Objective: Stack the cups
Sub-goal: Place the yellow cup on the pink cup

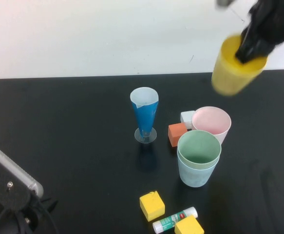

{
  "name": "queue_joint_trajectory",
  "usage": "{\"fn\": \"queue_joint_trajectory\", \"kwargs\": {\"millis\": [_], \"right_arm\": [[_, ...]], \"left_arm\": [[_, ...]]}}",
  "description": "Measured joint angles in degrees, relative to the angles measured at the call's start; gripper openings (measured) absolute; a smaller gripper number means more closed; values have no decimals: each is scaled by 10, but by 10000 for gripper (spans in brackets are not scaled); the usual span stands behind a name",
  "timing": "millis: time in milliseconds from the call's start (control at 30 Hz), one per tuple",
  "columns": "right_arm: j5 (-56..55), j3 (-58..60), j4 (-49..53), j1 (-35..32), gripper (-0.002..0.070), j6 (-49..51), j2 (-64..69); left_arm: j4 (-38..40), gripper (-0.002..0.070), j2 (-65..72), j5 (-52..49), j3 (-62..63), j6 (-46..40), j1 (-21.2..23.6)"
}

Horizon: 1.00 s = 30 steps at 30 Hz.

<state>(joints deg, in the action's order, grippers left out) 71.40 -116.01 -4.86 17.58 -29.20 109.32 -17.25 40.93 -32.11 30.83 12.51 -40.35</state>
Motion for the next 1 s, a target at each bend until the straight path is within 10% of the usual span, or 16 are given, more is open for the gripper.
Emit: {"fn": "queue_joint_trajectory", "kwargs": {"millis": [1000], "right_arm": [[-66,120,-68,14,38,-70,26]], "left_arm": [[2,-1,0,9,0,0,0]]}}
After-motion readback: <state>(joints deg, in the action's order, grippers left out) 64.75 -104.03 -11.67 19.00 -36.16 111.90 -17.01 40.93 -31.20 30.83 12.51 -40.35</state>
